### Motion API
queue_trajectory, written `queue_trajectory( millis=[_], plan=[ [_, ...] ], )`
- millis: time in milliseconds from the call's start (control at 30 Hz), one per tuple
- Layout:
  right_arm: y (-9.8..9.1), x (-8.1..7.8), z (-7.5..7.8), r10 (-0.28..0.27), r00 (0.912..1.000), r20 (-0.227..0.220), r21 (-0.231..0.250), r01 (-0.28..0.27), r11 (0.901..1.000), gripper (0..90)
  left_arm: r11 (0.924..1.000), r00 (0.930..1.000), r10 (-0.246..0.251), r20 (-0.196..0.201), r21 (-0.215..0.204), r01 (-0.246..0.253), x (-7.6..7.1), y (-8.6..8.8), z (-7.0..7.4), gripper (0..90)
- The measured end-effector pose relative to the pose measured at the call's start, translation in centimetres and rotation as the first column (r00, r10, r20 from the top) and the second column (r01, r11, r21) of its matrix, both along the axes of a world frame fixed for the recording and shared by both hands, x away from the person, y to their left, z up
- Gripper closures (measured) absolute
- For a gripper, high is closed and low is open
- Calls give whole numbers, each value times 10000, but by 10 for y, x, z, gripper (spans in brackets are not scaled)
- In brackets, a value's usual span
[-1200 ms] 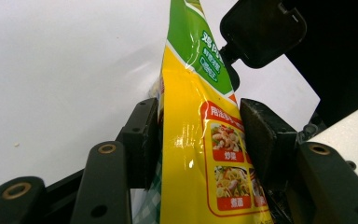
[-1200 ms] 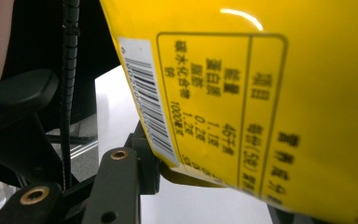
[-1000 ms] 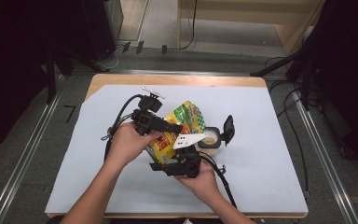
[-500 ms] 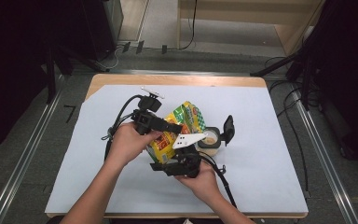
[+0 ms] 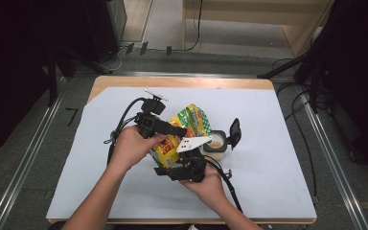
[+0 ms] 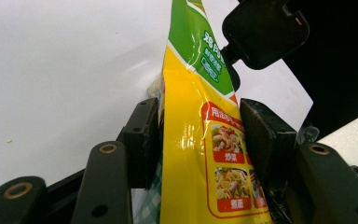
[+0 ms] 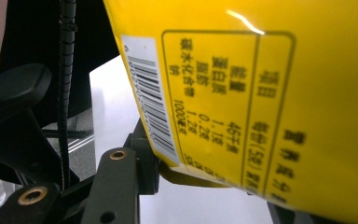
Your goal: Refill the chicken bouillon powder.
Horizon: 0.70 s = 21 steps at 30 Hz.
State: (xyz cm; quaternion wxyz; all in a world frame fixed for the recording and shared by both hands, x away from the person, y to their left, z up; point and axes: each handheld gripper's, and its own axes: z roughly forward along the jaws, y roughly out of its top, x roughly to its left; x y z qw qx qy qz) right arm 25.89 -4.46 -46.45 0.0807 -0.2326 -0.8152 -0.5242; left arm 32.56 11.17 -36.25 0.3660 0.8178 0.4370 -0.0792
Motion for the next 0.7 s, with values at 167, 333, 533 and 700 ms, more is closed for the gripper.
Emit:
queue_trajectory(
  millis=[167, 333, 533, 700],
  plan=[
    [0, 1, 1, 15, 10000, -50, -31, -15, 10000, 591, 10000, 10000, 23, -15, -29, -23, 1, 0, 0, 508],
    [0, 1, 1, 25, 9999, -105, -54, -26, 10000, 588, 10000, 10000, 43, -65, -65, -43, 1, 1, 0, 509],
    [0, 0, 1, 16, 9999, -124, -5, -16, 10000, 593, 10000, 10000, 76, 44, -34, -76, -1, -1, 1, 509],
    [-2, 1, 1, 29, 9999, -115, 300, -25, 9995, 593, 9999, 9998, 20, 205, 162, -23, -2, -4, 4, 510]
  ],
)
